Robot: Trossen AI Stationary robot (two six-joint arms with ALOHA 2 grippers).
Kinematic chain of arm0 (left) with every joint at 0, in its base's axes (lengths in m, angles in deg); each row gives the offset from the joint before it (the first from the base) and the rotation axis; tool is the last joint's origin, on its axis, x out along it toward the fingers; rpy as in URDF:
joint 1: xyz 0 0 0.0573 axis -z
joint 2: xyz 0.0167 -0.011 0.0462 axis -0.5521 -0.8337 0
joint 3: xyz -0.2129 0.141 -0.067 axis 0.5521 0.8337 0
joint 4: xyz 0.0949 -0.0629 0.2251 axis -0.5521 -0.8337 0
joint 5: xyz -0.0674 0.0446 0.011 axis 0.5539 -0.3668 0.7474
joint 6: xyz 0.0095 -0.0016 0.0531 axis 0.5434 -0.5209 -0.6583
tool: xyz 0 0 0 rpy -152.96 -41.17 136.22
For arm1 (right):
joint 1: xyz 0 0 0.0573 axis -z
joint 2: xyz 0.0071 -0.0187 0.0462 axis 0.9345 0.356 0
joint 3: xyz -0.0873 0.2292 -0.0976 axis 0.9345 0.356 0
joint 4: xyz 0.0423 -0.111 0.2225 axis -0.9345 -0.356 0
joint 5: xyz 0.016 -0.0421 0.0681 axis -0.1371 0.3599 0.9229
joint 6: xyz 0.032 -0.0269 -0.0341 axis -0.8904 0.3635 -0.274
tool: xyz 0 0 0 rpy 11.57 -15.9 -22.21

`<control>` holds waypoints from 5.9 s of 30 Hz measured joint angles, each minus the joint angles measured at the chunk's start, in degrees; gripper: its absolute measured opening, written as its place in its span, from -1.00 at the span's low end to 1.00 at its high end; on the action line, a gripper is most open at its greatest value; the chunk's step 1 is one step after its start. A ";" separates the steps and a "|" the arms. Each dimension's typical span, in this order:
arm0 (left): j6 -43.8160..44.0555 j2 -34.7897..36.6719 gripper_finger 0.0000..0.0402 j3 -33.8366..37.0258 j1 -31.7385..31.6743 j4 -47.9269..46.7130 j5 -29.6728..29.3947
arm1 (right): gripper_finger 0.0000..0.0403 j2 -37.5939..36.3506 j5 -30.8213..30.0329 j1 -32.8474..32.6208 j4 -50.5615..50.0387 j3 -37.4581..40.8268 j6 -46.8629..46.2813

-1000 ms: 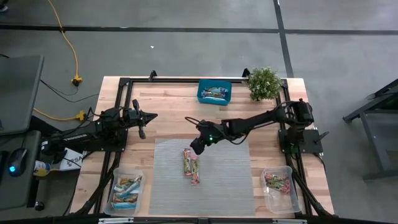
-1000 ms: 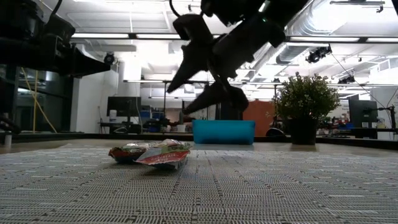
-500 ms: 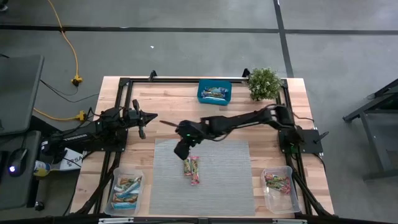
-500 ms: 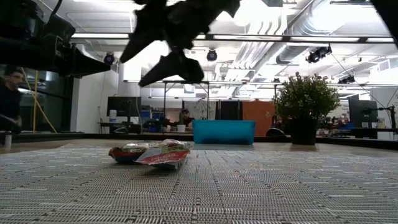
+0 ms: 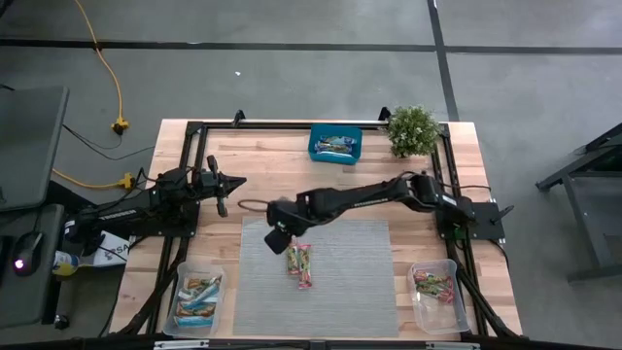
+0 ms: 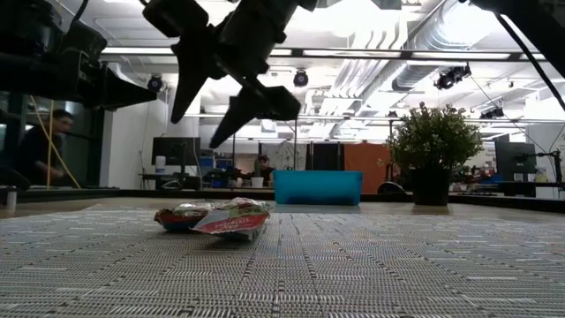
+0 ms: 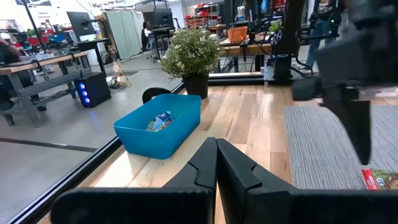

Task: Pick and place Granola Bars by type
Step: Put the red granola bar into the right transparent bin

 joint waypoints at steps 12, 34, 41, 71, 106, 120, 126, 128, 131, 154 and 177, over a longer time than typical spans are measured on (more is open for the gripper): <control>-0.01 -0.02 -1.00 0.00 0.00 0.00 0.00 | 0.08 0.02 -4.68 -2.44 -3.00 2.35 -4.08; -0.01 0.00 -1.00 -0.01 0.00 0.00 0.00 | 0.17 1.98 -0.27 -2.81 -0.31 2.22 -2.59; 0.01 0.00 -1.00 0.00 0.00 0.00 0.00 | 0.51 3.50 -0.12 -3.03 0.32 2.35 -5.60; -0.01 0.00 -1.00 0.00 0.00 0.00 0.00 | 0.59 6.17 -2.07 -2.00 0.93 2.33 -6.61; -0.01 -0.01 -1.00 -0.01 0.00 0.00 0.00 | -0.08 7.87 -0.78 -2.09 1.64 2.31 -6.00; -0.01 -0.02 -1.00 0.00 0.00 0.00 0.00 | -0.39 7.38 -0.29 -1.65 1.48 2.35 -3.11; -0.01 -0.01 -1.00 0.00 0.00 0.00 0.00 | -0.50 7.10 1.32 -1.21 1.89 2.35 -2.53; -0.01 -0.01 -1.00 0.00 0.00 0.00 0.00 | -0.53 7.10 1.98 -1.19 2.48 2.35 -2.42; -0.01 -0.01 -1.00 -0.01 0.00 0.00 0.00 | -0.57 7.10 2.54 -1.21 3.41 2.36 -1.73; 0.01 0.00 -1.00 0.00 0.00 0.00 0.00 | -0.65 3.08 5.94 -0.42 5.27 2.38 1.39; -0.01 -0.01 -1.00 0.00 0.00 0.00 0.02 | -0.65 -27.57 -0.73 -4.10 -30.10 2.22 21.29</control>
